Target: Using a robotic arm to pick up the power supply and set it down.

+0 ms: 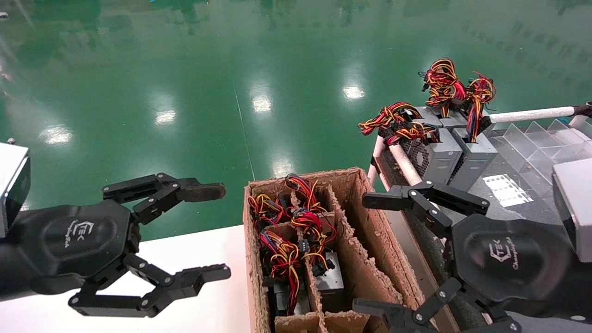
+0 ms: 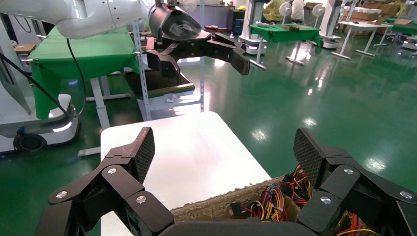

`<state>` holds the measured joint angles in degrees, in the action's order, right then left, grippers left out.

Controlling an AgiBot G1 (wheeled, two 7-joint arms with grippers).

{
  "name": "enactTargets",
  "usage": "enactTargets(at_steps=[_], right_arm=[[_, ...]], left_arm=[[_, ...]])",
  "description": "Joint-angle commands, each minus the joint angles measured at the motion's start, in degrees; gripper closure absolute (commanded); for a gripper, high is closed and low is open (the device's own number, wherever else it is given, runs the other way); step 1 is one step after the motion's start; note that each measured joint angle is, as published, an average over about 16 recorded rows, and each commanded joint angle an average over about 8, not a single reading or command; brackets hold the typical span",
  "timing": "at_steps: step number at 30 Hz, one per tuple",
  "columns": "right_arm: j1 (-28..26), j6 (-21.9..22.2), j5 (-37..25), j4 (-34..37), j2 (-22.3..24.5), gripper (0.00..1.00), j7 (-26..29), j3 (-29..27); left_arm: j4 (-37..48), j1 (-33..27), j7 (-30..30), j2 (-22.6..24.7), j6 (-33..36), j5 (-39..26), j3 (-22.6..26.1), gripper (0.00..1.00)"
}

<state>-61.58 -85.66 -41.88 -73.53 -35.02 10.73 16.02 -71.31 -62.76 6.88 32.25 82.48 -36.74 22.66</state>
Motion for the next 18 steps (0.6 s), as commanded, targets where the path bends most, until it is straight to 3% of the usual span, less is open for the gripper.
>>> enactTargets(at_steps=[1, 18], right_arm=[[0.0, 0.0, 0.0, 0.0, 0.0, 0.00, 0.0, 0.0], [0.0, 0.0, 0.0, 0.0, 0.0, 0.00, 0.0, 0.0]], left_arm=[[0.0, 0.0, 0.0, 0.0, 0.0, 0.0, 0.0, 1.00], [0.0, 0.0, 0.0, 0.0, 0.0, 0.0, 0.0, 1.00]])
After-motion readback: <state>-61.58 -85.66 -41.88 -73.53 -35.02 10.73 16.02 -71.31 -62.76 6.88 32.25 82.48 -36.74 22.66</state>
